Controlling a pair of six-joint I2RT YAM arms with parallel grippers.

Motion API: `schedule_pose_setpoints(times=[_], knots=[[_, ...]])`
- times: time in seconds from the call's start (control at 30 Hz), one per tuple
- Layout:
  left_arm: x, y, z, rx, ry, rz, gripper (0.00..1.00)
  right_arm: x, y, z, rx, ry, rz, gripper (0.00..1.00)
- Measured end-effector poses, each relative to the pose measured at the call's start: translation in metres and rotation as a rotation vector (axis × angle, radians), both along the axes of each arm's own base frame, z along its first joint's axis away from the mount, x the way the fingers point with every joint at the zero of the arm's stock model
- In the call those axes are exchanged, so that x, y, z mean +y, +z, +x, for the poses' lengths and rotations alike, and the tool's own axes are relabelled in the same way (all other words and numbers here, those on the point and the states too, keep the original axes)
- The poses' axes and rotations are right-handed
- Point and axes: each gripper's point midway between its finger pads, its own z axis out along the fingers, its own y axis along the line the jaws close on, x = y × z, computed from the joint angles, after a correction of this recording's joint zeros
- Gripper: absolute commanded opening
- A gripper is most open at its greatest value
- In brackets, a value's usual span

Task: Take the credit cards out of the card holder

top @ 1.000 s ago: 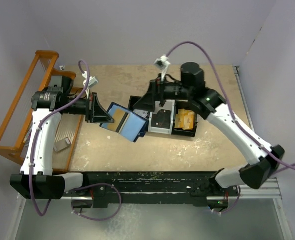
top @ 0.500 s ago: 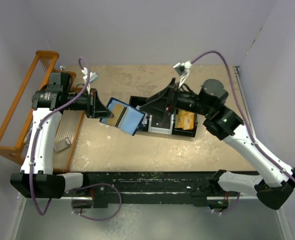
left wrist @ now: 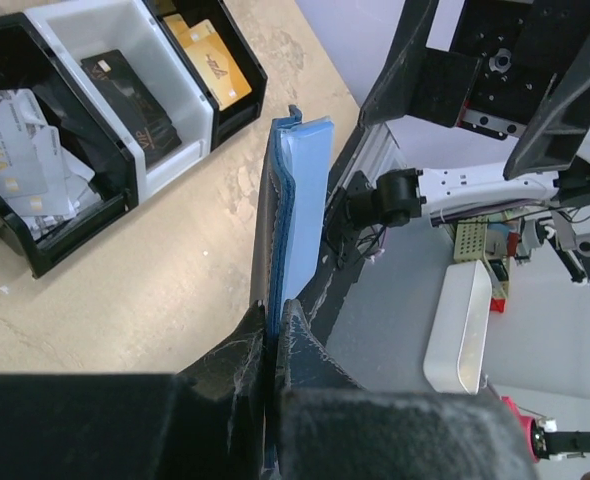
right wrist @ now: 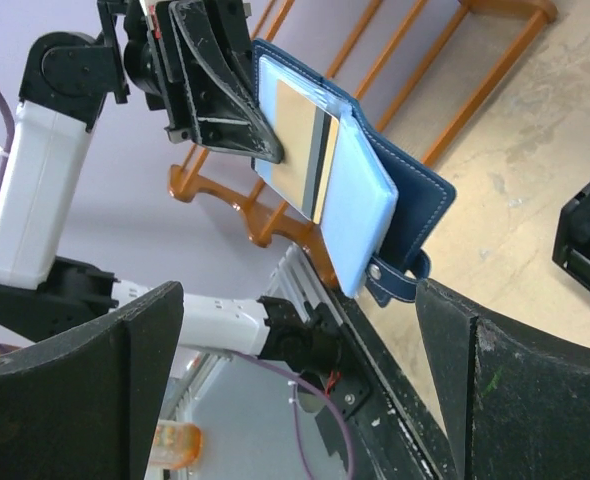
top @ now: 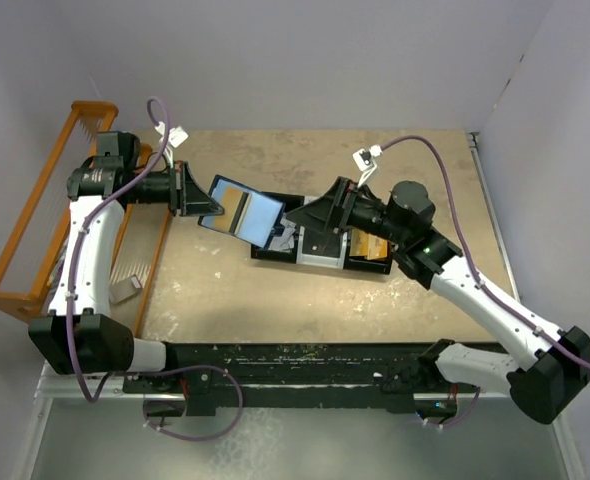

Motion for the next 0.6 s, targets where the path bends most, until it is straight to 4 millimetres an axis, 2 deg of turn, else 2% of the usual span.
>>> schedule_pose_setpoints(times=[0.2,0.4,0.6], knots=[[0.001,0.003,0.009,-0.026,0.017,0.003,0.00,0.005,0.009,0.006,-0.022,0.001,0.005,0.95],[0.003,-0.006,0.011,-0.019,0.033,0.023,0.00,0.013,0.018,0.004,-0.062,0.023,-0.007,0.95],[0.004,-0.016,0.011,0.005,0.042,0.035,0.00,0.028,0.009,-0.002,-0.047,0.066,-0.015,0.94]])
